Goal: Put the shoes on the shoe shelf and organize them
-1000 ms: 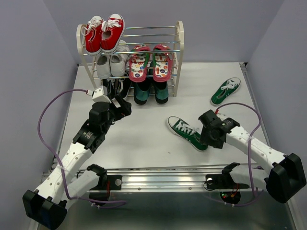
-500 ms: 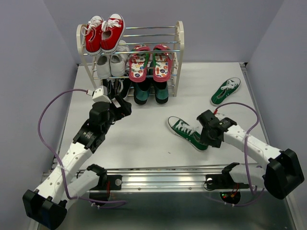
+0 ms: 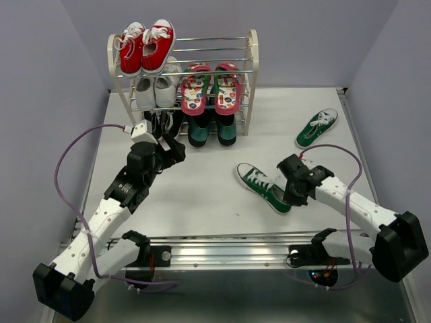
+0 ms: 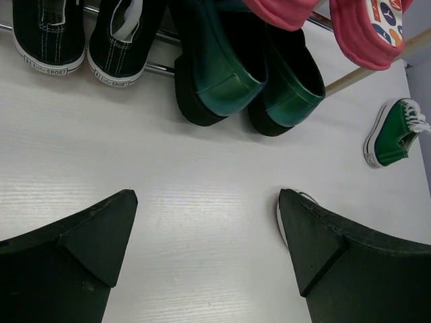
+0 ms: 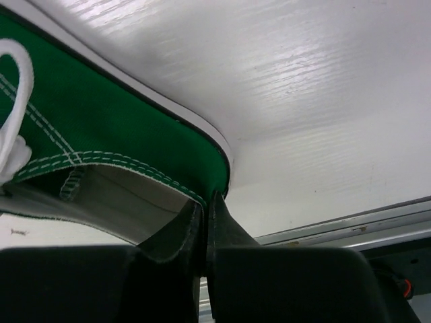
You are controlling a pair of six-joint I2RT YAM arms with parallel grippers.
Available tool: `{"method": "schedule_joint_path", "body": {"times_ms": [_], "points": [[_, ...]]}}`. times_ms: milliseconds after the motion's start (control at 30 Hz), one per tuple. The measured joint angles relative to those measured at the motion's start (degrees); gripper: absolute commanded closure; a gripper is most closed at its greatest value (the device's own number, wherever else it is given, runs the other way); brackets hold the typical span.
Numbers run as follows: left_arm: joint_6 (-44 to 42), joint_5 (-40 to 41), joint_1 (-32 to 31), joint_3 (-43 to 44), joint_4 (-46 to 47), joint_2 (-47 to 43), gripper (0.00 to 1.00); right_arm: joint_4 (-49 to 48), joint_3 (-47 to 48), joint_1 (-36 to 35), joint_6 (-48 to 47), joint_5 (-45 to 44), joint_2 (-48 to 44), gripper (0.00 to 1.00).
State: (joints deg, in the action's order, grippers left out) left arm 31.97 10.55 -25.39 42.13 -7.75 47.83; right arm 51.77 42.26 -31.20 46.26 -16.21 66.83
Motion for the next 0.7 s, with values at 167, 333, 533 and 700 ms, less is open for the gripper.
{"method": "schedule_joint_path", "body": {"times_ms": [167, 333, 533, 700], "points": [[0.0, 0.0, 0.0, 0.0, 0.2, 0.2, 0.01, 0.4, 2.0, 0.0, -6.9, 5.5, -5.1, 0.99], [0.0, 0.0, 0.0, 0.0, 0.2, 0.2, 0.01, 0.1, 11.3, 0.0, -13.7, 10.0, -5.8, 0.99], [0.0, 0.0, 0.0, 0.0, 0.2, -0.1, 0.01, -3.4, 24.1, 0.0, -17.8, 16.4, -2.7, 0.99], [0.4, 0.5, 0.0, 0.0, -0.9, -1.7, 0.01, -4.0, 37.5, 0.0, -18.6, 12.6, 3.0, 0.99]]}}
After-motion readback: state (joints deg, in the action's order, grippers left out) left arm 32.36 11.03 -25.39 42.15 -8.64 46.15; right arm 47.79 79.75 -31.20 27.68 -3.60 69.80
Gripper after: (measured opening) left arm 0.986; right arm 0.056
